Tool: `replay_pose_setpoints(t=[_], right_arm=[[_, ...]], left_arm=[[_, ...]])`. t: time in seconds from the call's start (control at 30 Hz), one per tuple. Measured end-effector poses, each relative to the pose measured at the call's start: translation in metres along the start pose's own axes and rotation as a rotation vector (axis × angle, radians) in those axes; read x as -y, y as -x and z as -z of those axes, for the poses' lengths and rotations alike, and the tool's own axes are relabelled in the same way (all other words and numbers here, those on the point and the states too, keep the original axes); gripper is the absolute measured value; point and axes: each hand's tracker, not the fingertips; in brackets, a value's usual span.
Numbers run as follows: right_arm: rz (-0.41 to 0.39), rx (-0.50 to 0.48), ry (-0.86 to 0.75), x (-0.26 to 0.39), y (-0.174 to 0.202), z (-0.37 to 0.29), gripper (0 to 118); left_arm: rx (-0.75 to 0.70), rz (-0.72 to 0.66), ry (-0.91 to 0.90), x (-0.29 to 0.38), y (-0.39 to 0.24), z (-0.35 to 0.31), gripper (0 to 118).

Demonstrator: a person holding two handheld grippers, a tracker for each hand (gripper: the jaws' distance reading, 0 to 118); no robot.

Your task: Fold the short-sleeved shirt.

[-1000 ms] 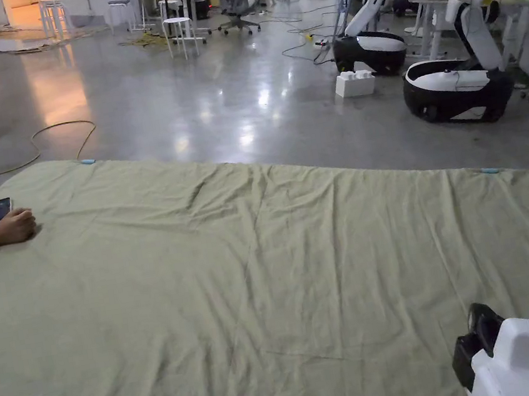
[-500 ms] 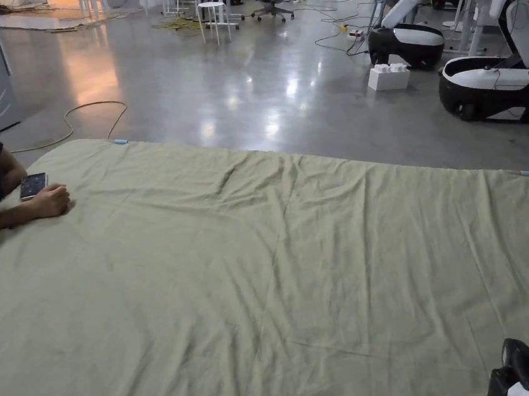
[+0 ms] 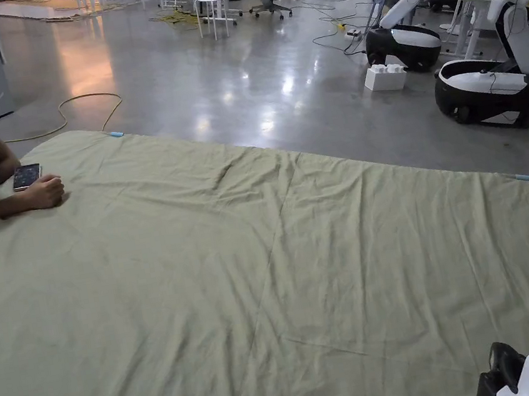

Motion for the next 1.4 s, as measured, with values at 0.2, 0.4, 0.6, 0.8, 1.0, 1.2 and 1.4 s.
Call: replay_pose_setpoints(t=[0.2, 0.4, 0.6, 0.8, 1.0, 1.2, 1.4], right_arm=[[-0.009, -0.005, -0.003, -0.001, -0.001, -0.001, 3], [-0.010, -0.008, -0.013, -0.002, -0.004, -0.001, 3], [0.006, -0.019, -0.018, -0.001, -0.006, -0.001, 3], [0.023, -0.039, -0.018, 0.004, -0.004, 0.000, 3], [0.043, -0.050, -0.013, 0.007, -0.006, 0.001, 3], [0.056, -0.033, -0.009, 0.011, -0.015, -0.001, 3], [0.065, -0.014, -0.002, 0.016, -0.025, -0.007, 3]], left_arm=[[-0.013, 0.047, -0.020, -0.021, -0.040, -0.023, 11], [-0.109, 0.139, -0.021, -0.061, -0.022, -0.050, 11], [-0.284, 0.201, -0.099, -0.066, -0.063, -0.106, 11], [-0.412, 0.269, -0.099, -0.055, -0.088, -0.124, 11], [-0.204, 0.229, -0.044, -0.024, -0.129, -0.099, 11], [-0.116, 0.229, 0.007, 0.012, -0.162, -0.036, 11], [-0.238, 0.254, 0.140, 0.046, -0.162, 0.063, 11]])
